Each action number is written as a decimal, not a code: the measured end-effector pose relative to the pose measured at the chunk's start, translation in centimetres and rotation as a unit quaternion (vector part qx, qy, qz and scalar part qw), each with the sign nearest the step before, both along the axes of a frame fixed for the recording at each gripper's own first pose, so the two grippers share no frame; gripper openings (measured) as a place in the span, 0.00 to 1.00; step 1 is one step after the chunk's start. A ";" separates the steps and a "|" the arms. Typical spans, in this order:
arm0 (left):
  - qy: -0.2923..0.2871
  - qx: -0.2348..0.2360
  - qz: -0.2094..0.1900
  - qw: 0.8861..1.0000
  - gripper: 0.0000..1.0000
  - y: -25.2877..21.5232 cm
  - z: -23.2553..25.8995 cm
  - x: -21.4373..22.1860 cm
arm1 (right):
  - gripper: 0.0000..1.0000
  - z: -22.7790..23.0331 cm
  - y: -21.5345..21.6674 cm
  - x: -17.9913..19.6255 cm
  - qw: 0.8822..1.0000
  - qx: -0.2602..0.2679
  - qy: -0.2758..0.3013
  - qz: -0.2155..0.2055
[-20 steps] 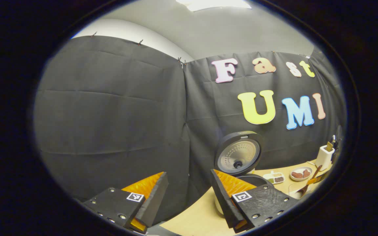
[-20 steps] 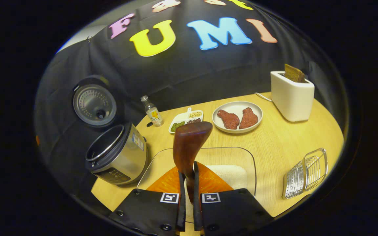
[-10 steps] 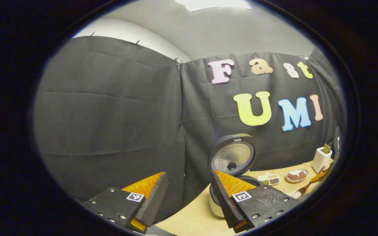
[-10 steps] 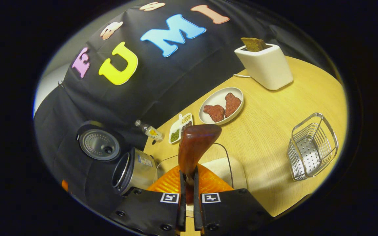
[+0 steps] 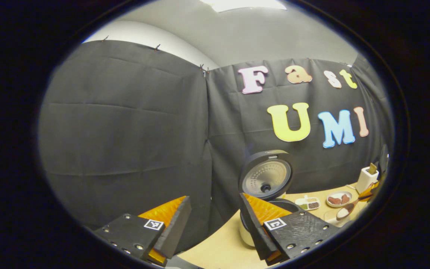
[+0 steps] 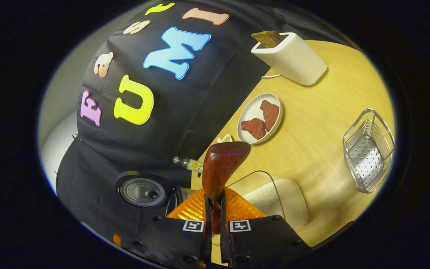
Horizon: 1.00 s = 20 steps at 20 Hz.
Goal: Close the left gripper, press the button to open the rice cooker; take a wooden spoon from the chopstick holder with the right hand, scoop a spoonful of rice and pour it into the rice cooker, then put the wooden spoon back into the chopstick holder.
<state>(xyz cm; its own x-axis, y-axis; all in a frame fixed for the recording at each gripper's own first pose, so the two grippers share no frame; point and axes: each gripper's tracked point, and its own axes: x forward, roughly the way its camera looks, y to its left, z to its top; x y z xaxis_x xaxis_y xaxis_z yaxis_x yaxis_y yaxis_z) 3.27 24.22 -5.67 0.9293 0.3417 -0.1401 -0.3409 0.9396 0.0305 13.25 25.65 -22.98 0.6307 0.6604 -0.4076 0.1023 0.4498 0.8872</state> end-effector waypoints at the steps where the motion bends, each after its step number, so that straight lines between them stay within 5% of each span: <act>1: 0.000 -0.003 0.004 1.000 0.80 0.4 -0.2 -0.1 | 0.11 0.3 0.7 -0.1 1.000 0.013 0.004 -0.001; 6: 0.004 -0.005 0.023 1.000 0.80 2.5 -1.0 -0.8 | 0.07 2.3 5.6 0.4 0.997 0.073 0.021 0.007; 20: 0.020 -0.006 0.078 0.997 0.80 7.5 -3.1 -4.4 | 0.11 8.3 22.9 0.5 0.987 0.071 -0.066 0.127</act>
<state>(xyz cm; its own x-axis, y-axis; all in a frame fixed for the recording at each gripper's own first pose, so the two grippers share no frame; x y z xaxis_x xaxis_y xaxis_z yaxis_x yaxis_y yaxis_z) -1.10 31.73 -8.73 0.8584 0.4798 -0.1813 -0.4817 0.8756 0.0368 13.77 48.51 -14.67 0.4789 0.8485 -0.2250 -0.1194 0.3169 0.9409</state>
